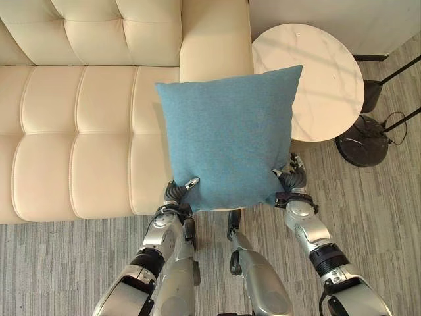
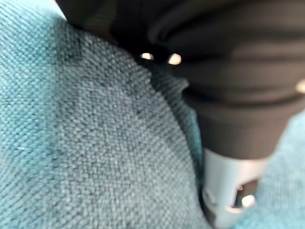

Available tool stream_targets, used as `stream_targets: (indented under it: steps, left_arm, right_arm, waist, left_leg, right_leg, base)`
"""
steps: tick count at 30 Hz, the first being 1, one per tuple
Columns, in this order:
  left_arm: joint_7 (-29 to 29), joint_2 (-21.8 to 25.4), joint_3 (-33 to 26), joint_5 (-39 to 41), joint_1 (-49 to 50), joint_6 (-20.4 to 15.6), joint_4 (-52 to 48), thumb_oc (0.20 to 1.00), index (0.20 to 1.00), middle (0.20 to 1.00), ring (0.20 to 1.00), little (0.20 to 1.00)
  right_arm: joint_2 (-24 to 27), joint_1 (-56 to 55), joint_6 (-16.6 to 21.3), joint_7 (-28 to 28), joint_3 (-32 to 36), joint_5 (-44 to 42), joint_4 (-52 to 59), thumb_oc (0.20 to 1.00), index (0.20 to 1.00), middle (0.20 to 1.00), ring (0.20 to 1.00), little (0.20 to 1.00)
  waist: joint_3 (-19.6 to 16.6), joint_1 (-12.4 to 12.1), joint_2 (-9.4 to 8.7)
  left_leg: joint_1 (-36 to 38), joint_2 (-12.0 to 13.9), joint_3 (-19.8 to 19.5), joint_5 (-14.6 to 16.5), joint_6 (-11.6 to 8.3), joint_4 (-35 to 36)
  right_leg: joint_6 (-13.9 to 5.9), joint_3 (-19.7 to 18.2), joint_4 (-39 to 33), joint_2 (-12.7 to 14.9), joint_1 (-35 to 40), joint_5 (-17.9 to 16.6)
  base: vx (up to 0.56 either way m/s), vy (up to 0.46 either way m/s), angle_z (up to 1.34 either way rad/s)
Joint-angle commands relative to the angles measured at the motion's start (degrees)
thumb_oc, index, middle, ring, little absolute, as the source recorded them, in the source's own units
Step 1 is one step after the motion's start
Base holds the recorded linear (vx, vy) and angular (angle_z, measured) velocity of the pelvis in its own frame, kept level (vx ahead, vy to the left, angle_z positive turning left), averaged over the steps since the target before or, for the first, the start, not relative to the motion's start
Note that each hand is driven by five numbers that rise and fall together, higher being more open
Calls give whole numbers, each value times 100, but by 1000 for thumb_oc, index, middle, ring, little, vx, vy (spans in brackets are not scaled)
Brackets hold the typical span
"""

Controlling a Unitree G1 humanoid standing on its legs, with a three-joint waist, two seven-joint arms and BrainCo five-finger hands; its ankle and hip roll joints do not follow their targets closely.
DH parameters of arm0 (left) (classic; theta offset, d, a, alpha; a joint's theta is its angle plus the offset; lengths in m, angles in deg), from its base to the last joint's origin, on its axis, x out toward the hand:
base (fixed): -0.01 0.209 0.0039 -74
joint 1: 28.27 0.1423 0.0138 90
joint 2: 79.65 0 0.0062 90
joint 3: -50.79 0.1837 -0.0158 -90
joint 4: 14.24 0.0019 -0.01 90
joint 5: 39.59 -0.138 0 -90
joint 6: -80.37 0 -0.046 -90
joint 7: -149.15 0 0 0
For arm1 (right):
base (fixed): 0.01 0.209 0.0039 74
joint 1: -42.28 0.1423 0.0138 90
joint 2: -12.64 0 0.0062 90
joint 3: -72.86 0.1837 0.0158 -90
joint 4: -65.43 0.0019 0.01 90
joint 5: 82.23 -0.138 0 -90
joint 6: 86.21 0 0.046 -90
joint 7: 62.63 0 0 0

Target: Pick up all the scattered cushions and arrange them neatly on the sofa.

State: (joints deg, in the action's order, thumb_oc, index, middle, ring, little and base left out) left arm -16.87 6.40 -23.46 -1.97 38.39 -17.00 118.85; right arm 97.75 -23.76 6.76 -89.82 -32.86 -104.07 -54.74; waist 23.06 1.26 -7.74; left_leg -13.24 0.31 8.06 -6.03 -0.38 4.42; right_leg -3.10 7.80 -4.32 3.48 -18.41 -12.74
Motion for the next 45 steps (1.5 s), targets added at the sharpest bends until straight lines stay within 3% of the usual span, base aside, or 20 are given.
stream_targets:
  steps: [1,6,7,8,9,18,25,31,34,37,40,43,45]
  left_arm:
    - [-85,-671,685,412,-506,61,232,1000,1000,1000,1000,1000]
    - [-206,-728,760,592,-615,8,191,1000,1000,1000,1000,1000]
    - [-314,-764,790,743,-623,24,93,561,561,561,561,561]
    - [-314,-764,790,743,-622,24,92,341,341,341,341,341]
    - [-390,-797,801,864,-629,31,55,200,200,200,200,200]
    - [-991,-1208,778,2420,-365,121,-455,200,200,200,200,200]
    - [-1101,-1265,993,2595,-232,164,-721,200,200,200,200,200]
    - [-1093,-963,1120,2254,109,55,-1774,200,200,200,200,200]
    - [-1191,-568,1043,1996,739,159,-2688,200,200,200,200,200]
    - [-1291,-416,1009,1959,1020,230,-3050,200,200,200,200,200]
    - [-1465,-132,940,1851,1486,309,-3654,200,200,200,200,200]
    - [-1514,-4,868,1800,1646,311,-3870,200,200,200,200,200]
    - [-1547,99,871,1824,1819,295,-4076,200,200,200,200,200]
  right_arm:
    - [-740,277,367,918,-995,-1335,-96,1000,1000,1000,1000,1000]
    - [-826,317,481,1134,-1140,-1768,-172,1000,1000,1000,1000,1000]
    - [-822,322,484,1215,-1172,-1845,-123,853,853,853,853,853]
    - [-822,322,484,1215,-1172,-1845,-123,611,611,611,611,611]
    - [-831,328,536,1272,-1183,-1927,-118,200,200,200,200,200]
    - [-877,11,680,1679,-980,-2690,99,200,200,200,200,200]
    - [-805,-34,690,1667,-896,-2774,225,200,200,200,200,200]
    - [-601,-346,643,1736,-928,-2456,1041,200,200,200,200,200]
    - [-471,-1054,462,2147,-976,-2853,1628,200,200,200,200,200]
    - [-324,-1369,384,2360,-959,-2925,1902,200,200,200,200,200]
    - [-65,-1845,285,2661,-817,-2908,2409,200,200,200,200,200]
    - [-4,-1981,267,2734,-744,-2882,2607,200,200,200,200,200]
    - [8,-2107,278,2868,-799,-3059,2860,200,200,200,200,200]
  waist:
    - [120,-120,273]
    - [166,-135,296]
    - [160,-124,289]
    - [159,-124,289]
    - [152,-120,287]
    - [194,-41,281]
    - [201,-23,269]
    - [40,-31,225]
    - [-320,-33,161]
    - [-452,-20,151]
    - [-685,26,204]
    - [-689,38,269]
    - [-670,60,451]
  left_leg:
    - [-211,31,-140,132,-95,58]
    - [-257,34,-150,118,-114,58]
    - [-262,39,-139,127,-112,58]
    - [-263,39,-139,127,-112,58]
    - [-261,43,-127,136,-109,58]
    - [-130,39,-75,212,-87,58]
    - [-36,39,-76,246,-79,58]
    - [27,47,-49,289,-60,58]
    - [264,11,-31,392,-17,58]
    - [358,-21,-33,419,-1,58]
    - [488,-46,-3,454,2,58]
    - [522,-16,12,432,17,58]
    - [535,130,35,345,44,58]
  right_leg:
    - [-205,-84,1087,124,-130,1192]
    - [-214,-61,1105,131,-178,1183]
    - [-221,-57,1107,133,-191,1178]
    - [-221,-58,1107,133,-191,1178]
    - [-227,-64,1106,131,-194,1174]
    - [-252,-90,1096,114,-118,1165]
    - [-255,-97,1088,115,-41,1156]
    - [-276,-105,1033,120,68,1139]
    - [-302,-167,928,80,353,1133]
    - [-319,-174,902,78,482,1138]
    - [-365,-146,872,94,613,1105]
    - [-413,-153,1164,76,558,1105]
    - [-444,-323,2062,-46,506,1379]
  base:
    - [0,-7,6]
    - [-1,4,9]
    - [0,11,5]
    - [0,0,0]
    - [0,0,0]
    - [-7,17,-4]
    - [0,0,0]
    - [-1,5,-1]
    - [36,51,-5]
    - [14,50,-2]
    - [-4,69,0]
    - [-65,16,-5]
    - [-142,10,0]
